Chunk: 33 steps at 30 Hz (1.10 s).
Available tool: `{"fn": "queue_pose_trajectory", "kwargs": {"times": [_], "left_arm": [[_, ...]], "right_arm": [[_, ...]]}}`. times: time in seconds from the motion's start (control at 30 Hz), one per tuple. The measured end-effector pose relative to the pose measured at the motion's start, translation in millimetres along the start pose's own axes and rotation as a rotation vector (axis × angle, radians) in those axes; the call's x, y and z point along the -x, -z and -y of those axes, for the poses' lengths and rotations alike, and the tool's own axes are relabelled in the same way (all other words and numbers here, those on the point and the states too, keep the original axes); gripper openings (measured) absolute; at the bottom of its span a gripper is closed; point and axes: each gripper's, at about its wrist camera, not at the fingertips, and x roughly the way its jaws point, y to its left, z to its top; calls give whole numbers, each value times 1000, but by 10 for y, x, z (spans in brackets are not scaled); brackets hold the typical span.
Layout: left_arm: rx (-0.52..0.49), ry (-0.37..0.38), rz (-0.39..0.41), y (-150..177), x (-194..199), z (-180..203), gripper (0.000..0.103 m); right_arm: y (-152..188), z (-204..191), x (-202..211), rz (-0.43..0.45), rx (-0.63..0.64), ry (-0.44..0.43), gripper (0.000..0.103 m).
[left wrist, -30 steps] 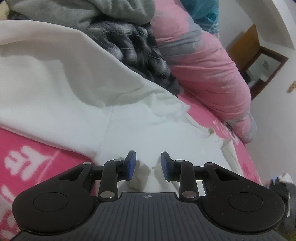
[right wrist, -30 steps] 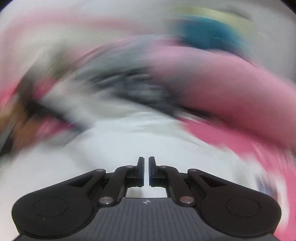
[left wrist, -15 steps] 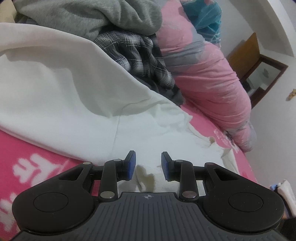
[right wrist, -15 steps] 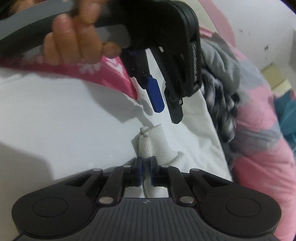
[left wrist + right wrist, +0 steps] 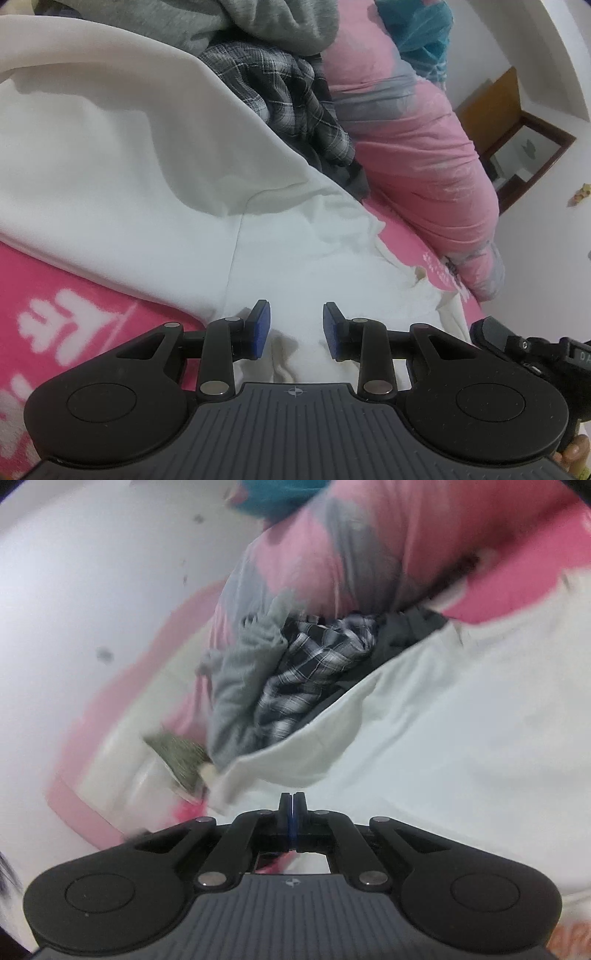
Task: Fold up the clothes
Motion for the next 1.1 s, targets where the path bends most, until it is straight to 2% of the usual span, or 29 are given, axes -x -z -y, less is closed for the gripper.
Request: {"fn": "queue_pose_trajectory", "kwargs": {"times": [0.1,0.2,0.23,0.33,0.43,0.5,0.53,0.57,0.7,0.8,0.87,0.97,1.1], "left_arm": [[8,-7,7,-6,4,-19,31],[-44,25,31,3,52,72,31],[-79,42,40,18,76,135,31],[-246,130,47,151,115,457,31],[-363,161,-1,356,15,693,31],[-385,81,-108,470,-204,731,31],[-379,33,-150,526,-314,687,28],[-380,34,-142,535,-316,670,28],[-349,43,-146,507,-295,621,28],[-354,40,-144,531,-282,639,28],[-368,34,-140,530,-273,647,28],[-380,31,-135,534,-273,654,28],[-391,30,-130,543,-283,662,28]], "right_arm": [[52,-13,14,-15,32,35,0],[79,-93,148,0,105,134,0],[89,-118,199,7,138,186,0],[161,-188,315,16,310,430,0],[314,-54,292,-14,430,653,0],[407,109,236,-65,463,761,0],[422,203,240,-84,445,774,0],[393,243,294,-73,420,749,0],[19,291,625,82,396,760,0],[-373,525,733,153,408,862,0],[-625,777,747,159,394,914,0],[-874,1211,690,126,330,949,0],[-1014,1526,717,161,319,1036,0]]}}
